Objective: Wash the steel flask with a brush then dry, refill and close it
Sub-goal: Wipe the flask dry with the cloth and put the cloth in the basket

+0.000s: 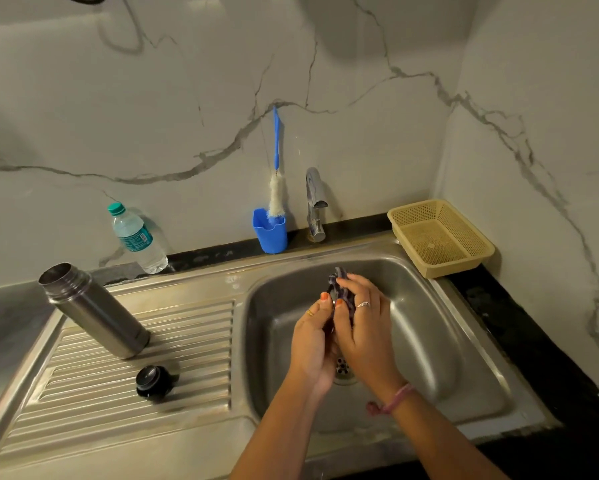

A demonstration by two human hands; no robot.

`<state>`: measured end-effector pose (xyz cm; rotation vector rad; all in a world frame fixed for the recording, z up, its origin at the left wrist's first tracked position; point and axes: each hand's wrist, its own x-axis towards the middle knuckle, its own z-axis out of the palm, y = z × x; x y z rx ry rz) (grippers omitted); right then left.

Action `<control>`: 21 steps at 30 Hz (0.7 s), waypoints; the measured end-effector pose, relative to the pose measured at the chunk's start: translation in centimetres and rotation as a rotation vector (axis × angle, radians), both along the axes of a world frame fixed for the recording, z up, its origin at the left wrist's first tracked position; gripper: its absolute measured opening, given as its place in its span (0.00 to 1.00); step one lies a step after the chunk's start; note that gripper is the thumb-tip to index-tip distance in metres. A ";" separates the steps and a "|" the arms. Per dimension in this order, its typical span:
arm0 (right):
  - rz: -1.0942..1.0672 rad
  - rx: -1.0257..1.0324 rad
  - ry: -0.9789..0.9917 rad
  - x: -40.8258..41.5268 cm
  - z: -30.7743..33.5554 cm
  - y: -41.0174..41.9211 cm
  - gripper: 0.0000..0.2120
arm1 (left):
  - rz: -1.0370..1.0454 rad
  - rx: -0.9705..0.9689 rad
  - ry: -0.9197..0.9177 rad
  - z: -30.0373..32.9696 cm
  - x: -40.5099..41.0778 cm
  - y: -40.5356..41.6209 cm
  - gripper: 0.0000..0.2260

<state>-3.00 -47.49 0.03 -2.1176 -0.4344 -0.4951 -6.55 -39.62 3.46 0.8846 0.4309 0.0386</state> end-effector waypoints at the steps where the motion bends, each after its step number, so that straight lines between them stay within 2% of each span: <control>1: 0.035 0.092 0.100 0.7 0.8 -0.2 0.15 | -0.007 0.046 -0.008 0.0 -0.1 -0.1 0.12; 4: 0.157 0.452 0.584 3.0 3.5 -0.9 0.08 | -0.041 0.188 -0.016 0.0 -0.5 -0.1 0.14; 5: 0.153 0.437 0.622 3.1 3.8 -0.9 0.08 | -0.049 0.212 -0.023 0.1 -0.6 0.0 0.14; 6: 0.119 0.363 0.566 2.6 3.9 -0.7 0.08 | -0.046 0.227 -0.029 0.1 -0.6 0.1 0.14; 8: 0.028 0.087 0.228 0.8 3.1 -0.1 0.09 | -0.024 0.219 -0.034 0.3 -0.4 0.5 0.12; 9: 0.000 -0.074 0.082 0.0 2.1 0.0 0.14 | -0.022 0.194 -0.026 0.3 -0.3 0.6 0.12; 11: -0.030 -0.218 -0.055 -0.9 0.8 0.0 0.19 | -0.037 0.149 -0.001 0.2 -0.5 0.7 0.11; 13: 0.017 -0.194 -0.036 -0.4 0.8 -0.2 0.19 | -0.049 0.191 0.011 -0.1 -0.8 0.8 0.12; 14: 0.041 -0.141 0.038 0.2 1.2 -0.2 0.18 | -0.060 0.227 0.006 -0.3 -1.0 0.9 0.12; 15: 0.066 -0.061 0.169 1.1 2.0 -0.2 0.15 | -0.073 0.260 -0.010 -0.4 -1.2 1.0 0.13; 17: 0.127 0.175 0.582 3.2 3.8 -0.2 0.11 | -0.096 0.310 -0.045 -0.4 -1.3 1.2 0.14; 18: 0.123 0.213 0.705 3.9 4.3 -0.2 0.11 | -0.101 0.317 -0.059 -0.4 -1.2 1.3 0.14; 19: 0.109 0.177 0.724 4.1 4.5 0.0 0.12 | -0.101 0.317 -0.067 -0.3 -1.1 1.5 0.13; 20: 0.068 0.079 0.628 3.5 4.5 0.3 0.13 | -0.097 0.311 -0.074 -0.1 -1.0 1.6 0.13; 21: -0.005 -0.058 0.435 2.4 4.2 0.6 0.14 | -0.088 0.290 -0.077 0.0 -0.8 1.7 0.13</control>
